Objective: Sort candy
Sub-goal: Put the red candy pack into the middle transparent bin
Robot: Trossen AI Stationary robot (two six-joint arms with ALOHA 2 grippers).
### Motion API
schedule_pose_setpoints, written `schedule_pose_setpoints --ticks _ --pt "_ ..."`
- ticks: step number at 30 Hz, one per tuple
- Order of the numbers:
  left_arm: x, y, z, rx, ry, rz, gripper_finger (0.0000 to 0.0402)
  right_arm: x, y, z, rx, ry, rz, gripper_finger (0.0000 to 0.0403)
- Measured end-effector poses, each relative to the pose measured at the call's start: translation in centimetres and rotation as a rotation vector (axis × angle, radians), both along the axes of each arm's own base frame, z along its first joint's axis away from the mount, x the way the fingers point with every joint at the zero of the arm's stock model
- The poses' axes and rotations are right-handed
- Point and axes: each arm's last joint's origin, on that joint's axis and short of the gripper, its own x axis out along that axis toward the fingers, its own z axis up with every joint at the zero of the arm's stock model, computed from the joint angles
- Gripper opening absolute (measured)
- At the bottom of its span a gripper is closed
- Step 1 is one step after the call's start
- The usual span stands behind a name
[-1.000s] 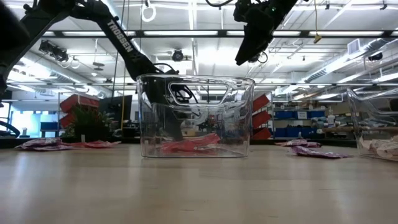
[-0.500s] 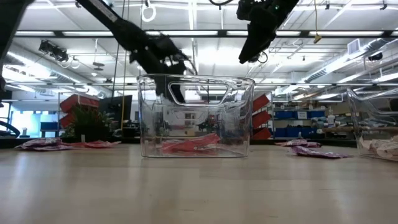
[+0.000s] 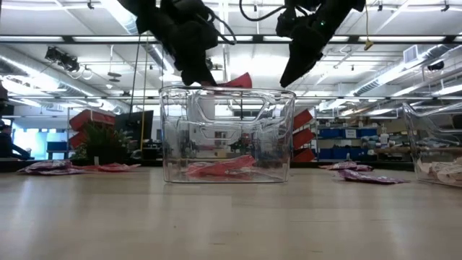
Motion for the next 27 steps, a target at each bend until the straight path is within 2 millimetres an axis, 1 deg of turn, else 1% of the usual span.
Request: schedule_pose_setpoints --ticks 4,9,13,16,18,20,22,27 --pt "0.3 -2.5 -2.2 -0.085 0.038 -0.015 0.0000 0.0 0.0 -0.6 -0.001 0.003 0.001 0.0179" --pt "0.6 -4.6 -4.8 -0.134 0.023 -0.019 0.0000 0.3 -0.1 -0.6 -0.028 -0.033 0.020 0.0178" --pt "0.4 -5.8 -6.9 -0.121 0.049 0.027 0.0000 0.6 -0.2 -0.3 -0.040 -0.074 0.019 0.0178" --pt "-0.1 -6.1 -8.3 -0.104 0.071 0.082 0.0000 0.7 -0.3 -0.2 -0.042 -0.093 0.015 0.0178" --pt "-0.5 -6.4 -9.0 -0.106 0.078 0.087 0.0003 0.7 -0.2 -0.2 -0.036 -0.098 0.019 0.0178" --pt "-0.7 -6.6 -9.6 -0.105 0.088 0.077 0.0010 0.8 -0.3 -0.1 -0.038 -0.104 0.019 0.0178" --pt "-0.7 -6.7 -9.7 -0.092 0.090 0.057 0.0022 0.8 -0.3 -0.1 -0.039 -0.108 0.018 0.0178" --pt "-0.3 -6.8 -9.0 -0.082 0.065 0.023 0.0070 0.9 -0.3 0.0 -0.035 -0.131 0.011 0.0178"
